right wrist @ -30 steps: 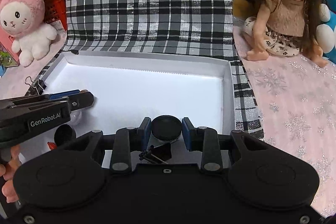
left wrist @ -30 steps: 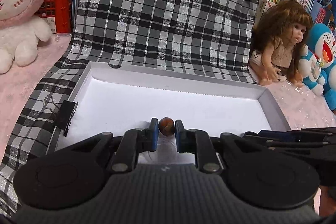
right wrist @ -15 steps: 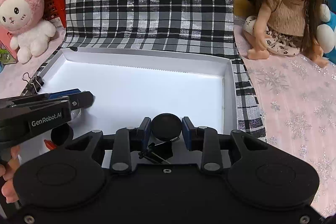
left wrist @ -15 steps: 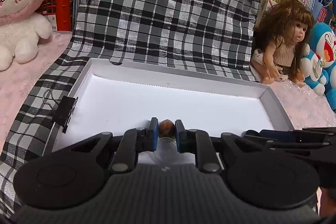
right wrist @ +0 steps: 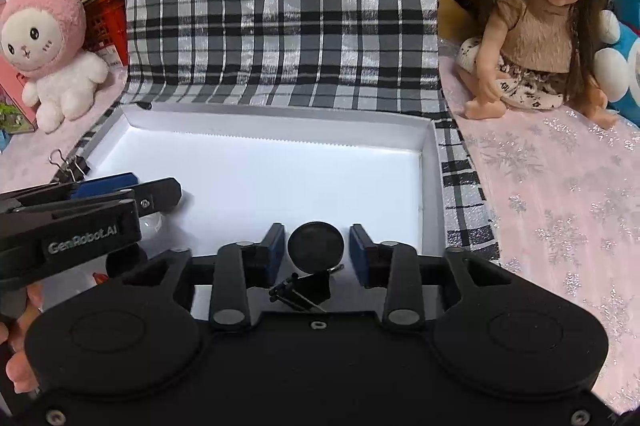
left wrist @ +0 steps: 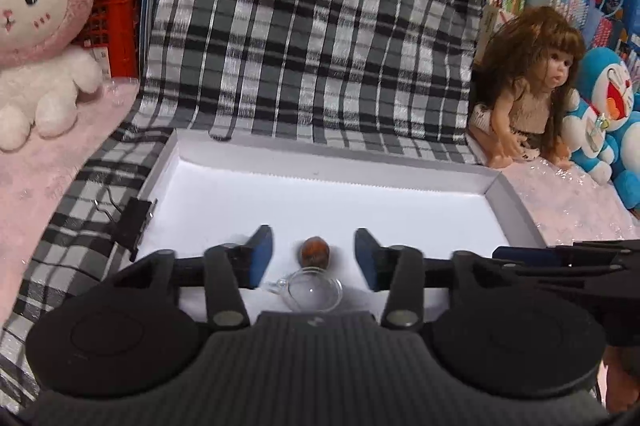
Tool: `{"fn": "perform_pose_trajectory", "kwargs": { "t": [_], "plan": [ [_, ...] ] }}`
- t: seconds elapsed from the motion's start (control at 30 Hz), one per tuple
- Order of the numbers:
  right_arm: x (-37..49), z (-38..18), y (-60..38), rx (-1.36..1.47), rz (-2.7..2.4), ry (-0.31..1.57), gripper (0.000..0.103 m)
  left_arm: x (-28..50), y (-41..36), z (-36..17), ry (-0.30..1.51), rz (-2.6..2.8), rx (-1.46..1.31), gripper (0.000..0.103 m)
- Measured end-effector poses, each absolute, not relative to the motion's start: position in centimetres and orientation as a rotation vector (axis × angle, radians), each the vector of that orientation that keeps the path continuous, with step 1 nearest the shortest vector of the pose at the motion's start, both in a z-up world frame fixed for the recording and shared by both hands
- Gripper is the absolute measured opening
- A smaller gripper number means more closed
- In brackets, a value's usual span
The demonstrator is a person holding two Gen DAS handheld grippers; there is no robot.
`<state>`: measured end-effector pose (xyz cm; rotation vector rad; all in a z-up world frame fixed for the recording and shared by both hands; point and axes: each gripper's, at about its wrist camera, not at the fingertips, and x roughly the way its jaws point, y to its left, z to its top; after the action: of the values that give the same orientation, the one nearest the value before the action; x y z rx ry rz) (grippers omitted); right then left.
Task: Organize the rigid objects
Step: 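Open both tools to release the acorn and black lid into the box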
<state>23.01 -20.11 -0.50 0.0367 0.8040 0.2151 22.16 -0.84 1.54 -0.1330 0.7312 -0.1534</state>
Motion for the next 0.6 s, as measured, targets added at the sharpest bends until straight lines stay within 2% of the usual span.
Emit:
{"fn": "perform_pose_trajectory", "kwargs": {
  "t": [0.27,0.6],
  "plan": [
    [20.9,1.2,-20.7,0.052,0.24,0.733,0.045,19.7,-0.4,3.2,0.672,-0.189,-0.142,0.086],
    [14.7,2.9,-21.2,0.013,0.301,0.588,0.057,13.9,0.3,5.2,0.579,-0.273,-0.135,0.093]
  ]
}}
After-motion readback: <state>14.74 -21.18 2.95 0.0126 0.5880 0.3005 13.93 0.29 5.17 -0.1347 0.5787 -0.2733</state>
